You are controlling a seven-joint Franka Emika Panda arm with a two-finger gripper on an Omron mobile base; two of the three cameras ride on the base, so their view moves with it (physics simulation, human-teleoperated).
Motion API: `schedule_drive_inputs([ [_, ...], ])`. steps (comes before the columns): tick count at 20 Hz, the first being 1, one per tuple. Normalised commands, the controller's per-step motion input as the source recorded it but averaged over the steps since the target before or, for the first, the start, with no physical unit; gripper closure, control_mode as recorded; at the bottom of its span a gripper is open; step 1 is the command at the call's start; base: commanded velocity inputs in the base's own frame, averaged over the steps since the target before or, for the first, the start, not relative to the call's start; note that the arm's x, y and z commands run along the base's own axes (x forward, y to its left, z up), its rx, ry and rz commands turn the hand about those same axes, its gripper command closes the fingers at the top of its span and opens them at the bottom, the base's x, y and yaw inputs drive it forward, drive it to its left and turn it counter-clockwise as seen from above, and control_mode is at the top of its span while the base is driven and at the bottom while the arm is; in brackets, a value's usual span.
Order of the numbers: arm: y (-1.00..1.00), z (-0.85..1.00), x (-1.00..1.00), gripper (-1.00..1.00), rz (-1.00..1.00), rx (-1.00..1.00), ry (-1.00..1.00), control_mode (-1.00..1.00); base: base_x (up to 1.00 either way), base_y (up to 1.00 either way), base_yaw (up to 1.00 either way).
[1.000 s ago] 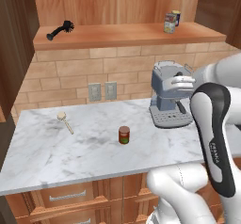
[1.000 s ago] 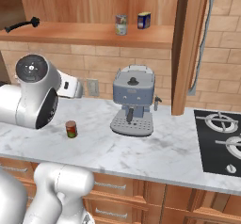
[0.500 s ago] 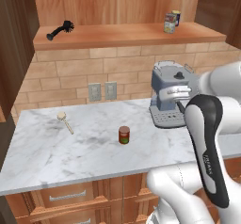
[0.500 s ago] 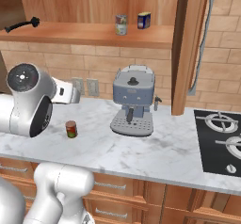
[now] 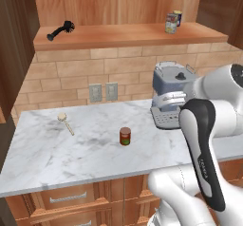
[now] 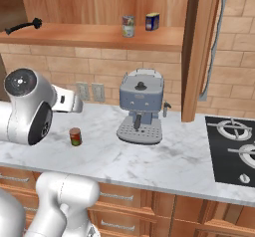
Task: Pick the cans from the counter and place them in their designated side in the cabinet.
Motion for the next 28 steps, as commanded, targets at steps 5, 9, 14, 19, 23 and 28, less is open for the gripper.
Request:
schedule_drive_inputs([
  [5, 0.21, -0.13, 0.00, -1.00, 0.00, 0.00, 0.11, -1.00, 0.00, 0.00, 0.00],
  [9, 0.11, -0.12, -0.01, -1.00, 0.00, 0.00, 0.01, -1.00, 0.00, 0.00, 0.00],
  [14, 0.05, -0.14, -0.02, -1.00, 0.00, 0.00, 0.00, -1.00, 0.00, 0.00, 0.00],
  [19, 0.06, -0.11, 0.00, -1.00, 0.00, -0.01, 0.00, -1.00, 0.00, 0.00, 0.00],
  [23, 0.11, -0.12, 0.00, -1.00, 0.00, -0.02, 0.00, -1.00, 0.00, 0.00, 0.00],
  [28, 0.12, -0.13, 0.00, -1.00, 0.00, -0.03, 0.00, -1.00, 0.00, 0.00, 0.00],
])
